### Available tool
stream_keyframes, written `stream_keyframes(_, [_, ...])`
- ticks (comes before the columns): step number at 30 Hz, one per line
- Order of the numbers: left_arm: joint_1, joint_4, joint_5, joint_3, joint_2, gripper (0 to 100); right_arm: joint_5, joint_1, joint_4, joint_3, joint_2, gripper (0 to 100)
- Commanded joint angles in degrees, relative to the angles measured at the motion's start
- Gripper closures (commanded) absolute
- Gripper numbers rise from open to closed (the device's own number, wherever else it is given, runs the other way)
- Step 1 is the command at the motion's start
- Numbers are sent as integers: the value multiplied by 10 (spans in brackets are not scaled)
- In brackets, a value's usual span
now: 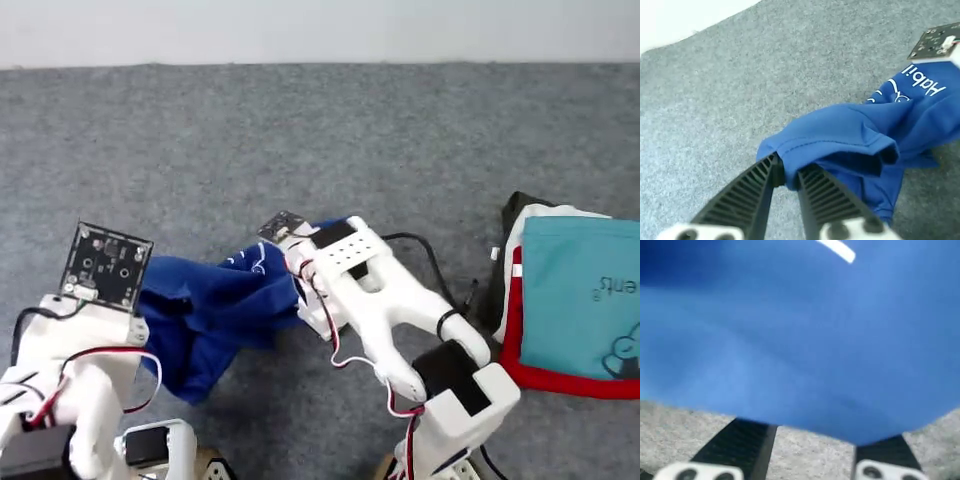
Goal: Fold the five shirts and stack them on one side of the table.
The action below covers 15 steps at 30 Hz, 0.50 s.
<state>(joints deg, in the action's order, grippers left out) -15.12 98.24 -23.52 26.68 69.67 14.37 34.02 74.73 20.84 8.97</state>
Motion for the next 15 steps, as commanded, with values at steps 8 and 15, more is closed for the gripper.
stream_keyframes(8, [-3, -11, -3, -1, 6, 986, 42, 7, -118, -24, 7, 816])
stream_keyframes(15, [-3, -11, -3, -1, 8, 986, 42, 7, -129, -27, 109, 815])
